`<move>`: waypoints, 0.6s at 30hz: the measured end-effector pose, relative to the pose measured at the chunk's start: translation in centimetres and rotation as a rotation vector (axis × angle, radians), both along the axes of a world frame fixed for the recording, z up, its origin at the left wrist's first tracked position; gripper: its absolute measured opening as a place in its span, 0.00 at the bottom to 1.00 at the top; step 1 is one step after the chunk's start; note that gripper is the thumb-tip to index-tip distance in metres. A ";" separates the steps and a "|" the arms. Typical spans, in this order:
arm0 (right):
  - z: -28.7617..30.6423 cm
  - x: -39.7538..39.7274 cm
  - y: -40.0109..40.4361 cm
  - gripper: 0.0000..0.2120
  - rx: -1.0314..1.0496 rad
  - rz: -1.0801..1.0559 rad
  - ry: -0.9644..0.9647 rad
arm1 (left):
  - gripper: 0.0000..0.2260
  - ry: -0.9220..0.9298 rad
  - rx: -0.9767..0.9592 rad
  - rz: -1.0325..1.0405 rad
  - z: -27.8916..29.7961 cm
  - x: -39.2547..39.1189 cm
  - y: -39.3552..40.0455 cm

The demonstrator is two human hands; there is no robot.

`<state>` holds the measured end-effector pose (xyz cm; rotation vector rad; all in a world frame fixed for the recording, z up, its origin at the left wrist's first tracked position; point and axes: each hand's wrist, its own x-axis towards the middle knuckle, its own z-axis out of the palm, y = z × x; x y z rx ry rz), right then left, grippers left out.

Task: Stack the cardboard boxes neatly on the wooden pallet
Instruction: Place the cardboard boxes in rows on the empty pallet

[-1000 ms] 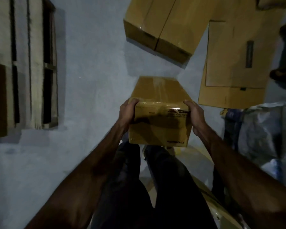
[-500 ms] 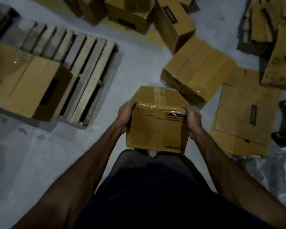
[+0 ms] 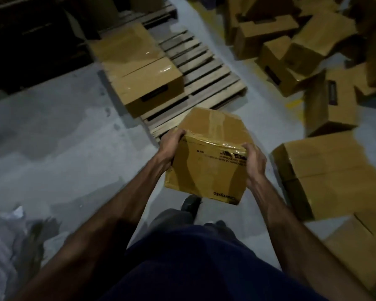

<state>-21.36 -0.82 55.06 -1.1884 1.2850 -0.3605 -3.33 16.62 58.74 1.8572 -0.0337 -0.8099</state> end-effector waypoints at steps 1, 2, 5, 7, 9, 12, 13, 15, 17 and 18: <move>0.3 0.9 0.8 0.23 0.002 0.042 0.004 | 0.13 0.003 0.010 0.040 0.0 0.1 1.3; 0.1 1.8 1.4 0.21 0.007 0.083 0.006 | 0.14 0.004 0.019 0.078 0.0 0.3 2.7; -0.1 4.1 4.4 0.20 0.014 0.198 0.024 | 0.13 0.009 0.045 0.214 -0.7 0.6 7.3; -0.7 5.7 6.5 0.23 0.016 0.271 0.020 | 0.13 0.023 0.049 0.301 -1.3 1.1 10.4; -1.1 7.3 8.6 0.27 0.044 0.327 0.045 | 0.14 0.027 0.059 0.377 -1.7 1.7 13.2; -1.4 10.0 11.9 0.28 0.053 0.390 0.090 | 0.14 0.036 0.063 0.471 -2.2 3.2 17.0; -1.1 10.9 13.0 0.27 0.045 0.404 0.095 | 0.14 0.042 0.063 0.490 -2.4 3.9 18.1; -1.1 12.8 14.8 0.26 0.026 0.434 0.099 | 0.16 0.055 0.064 0.511 -2.7 5.7 20.1; -1.0 14.9 16.5 0.26 0.013 0.448 0.103 | 0.17 0.066 0.063 0.519 -3.0 7.8 21.8; -1.2 16.1 17.2 0.26 0.007 0.444 0.103 | 0.18 0.069 0.063 0.519 -3.1 8.9 22.6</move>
